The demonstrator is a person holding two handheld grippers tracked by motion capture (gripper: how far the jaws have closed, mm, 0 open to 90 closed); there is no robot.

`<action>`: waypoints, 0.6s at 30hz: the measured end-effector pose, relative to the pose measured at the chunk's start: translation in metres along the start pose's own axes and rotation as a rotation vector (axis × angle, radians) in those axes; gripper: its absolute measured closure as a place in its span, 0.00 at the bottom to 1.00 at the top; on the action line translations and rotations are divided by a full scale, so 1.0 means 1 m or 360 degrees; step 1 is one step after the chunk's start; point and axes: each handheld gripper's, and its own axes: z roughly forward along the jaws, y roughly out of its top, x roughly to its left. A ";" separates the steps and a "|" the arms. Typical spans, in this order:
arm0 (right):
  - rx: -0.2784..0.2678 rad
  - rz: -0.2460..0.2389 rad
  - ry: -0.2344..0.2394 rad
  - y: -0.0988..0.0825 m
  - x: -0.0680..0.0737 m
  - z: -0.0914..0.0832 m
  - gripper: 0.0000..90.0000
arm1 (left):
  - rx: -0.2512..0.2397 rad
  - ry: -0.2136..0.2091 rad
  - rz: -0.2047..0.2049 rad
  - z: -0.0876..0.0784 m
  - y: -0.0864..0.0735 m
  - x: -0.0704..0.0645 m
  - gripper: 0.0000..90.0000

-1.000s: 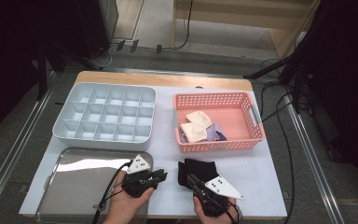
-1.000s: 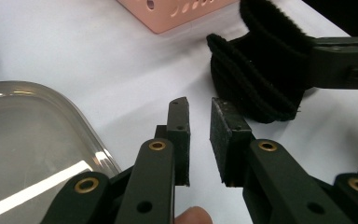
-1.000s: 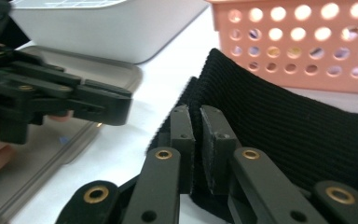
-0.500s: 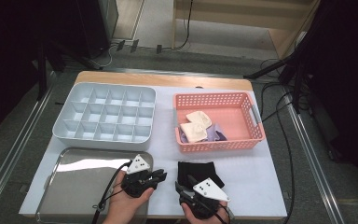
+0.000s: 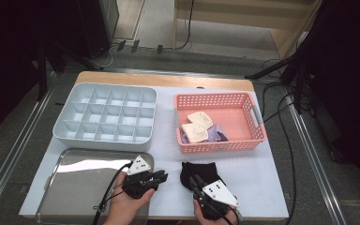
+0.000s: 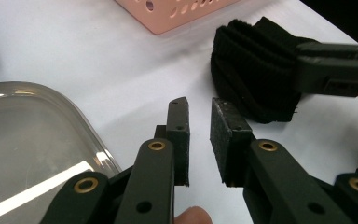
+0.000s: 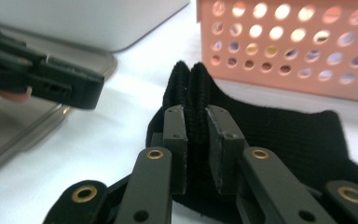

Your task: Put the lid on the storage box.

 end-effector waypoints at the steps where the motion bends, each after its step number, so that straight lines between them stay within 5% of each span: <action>1: 0.0012 0.0001 0.0020 -0.001 0.001 0.001 0.88 | 0.0001 0.0002 0.0001 0.000 0.000 0.000 0.87; 6: 0.0085 0.0021 0.0134 -0.004 0.004 0.006 0.70 | -0.0002 -0.0004 -0.0008 0.000 0.000 0.001 0.87; 10: 0.0012 0.0091 0.0208 0.000 0.003 -0.004 0.62 | -0.0003 0.0002 -0.0016 -0.001 0.000 0.002 0.86; 15: -0.0115 0.0129 0.0227 0.009 -0.003 -0.017 0.77 | -0.0006 0.0007 -0.0017 -0.002 0.000 0.002 0.86; 18: -0.0103 0.0214 0.0187 0.009 -0.008 -0.013 0.85 | -0.0008 0.0005 -0.0014 -0.001 0.001 0.001 0.86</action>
